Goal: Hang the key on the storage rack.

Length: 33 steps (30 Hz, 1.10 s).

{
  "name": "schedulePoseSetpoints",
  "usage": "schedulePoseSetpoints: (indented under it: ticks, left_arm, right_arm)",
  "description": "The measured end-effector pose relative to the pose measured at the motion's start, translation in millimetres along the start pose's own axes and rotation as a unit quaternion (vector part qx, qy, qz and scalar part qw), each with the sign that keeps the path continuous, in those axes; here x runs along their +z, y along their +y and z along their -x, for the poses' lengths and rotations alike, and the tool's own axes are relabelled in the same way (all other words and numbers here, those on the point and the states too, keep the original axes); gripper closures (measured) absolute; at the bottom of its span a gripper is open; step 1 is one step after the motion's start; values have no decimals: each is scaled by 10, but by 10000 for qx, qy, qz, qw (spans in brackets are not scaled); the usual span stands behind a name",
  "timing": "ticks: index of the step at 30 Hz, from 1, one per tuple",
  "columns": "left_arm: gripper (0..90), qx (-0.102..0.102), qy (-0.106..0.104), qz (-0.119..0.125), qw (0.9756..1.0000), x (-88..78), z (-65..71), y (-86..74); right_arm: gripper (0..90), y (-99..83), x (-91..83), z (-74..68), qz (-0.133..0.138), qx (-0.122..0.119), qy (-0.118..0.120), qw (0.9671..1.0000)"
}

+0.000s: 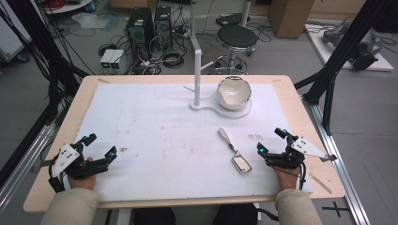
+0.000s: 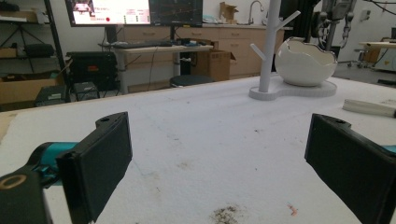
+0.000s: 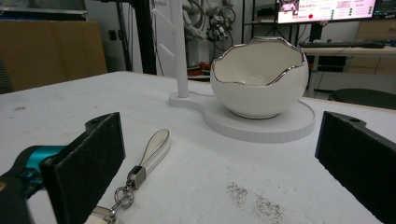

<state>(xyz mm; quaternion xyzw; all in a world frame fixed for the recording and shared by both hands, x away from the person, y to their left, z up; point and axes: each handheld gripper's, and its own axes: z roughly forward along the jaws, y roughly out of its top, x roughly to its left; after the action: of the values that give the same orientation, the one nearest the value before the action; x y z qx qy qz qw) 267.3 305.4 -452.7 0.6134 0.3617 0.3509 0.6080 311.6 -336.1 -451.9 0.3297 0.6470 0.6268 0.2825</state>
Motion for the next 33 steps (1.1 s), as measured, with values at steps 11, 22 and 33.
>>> schedulePoseSetpoints:
  ticks: [11,22,33]
  left_arm:
    - [78,23,8,-20,10000,4,6,2]
    - [79,31,14,25,10000,-4,10,-1]
    - [78,23,-5,55,10000,-9,11,-4]
  right_arm:
    - [6,6,7,-6,-50,36,4,10000]
    - [6,183,44,-50,-452,-117,73,9989]
    - [6,811,180,-170,-1035,-401,181,9937]
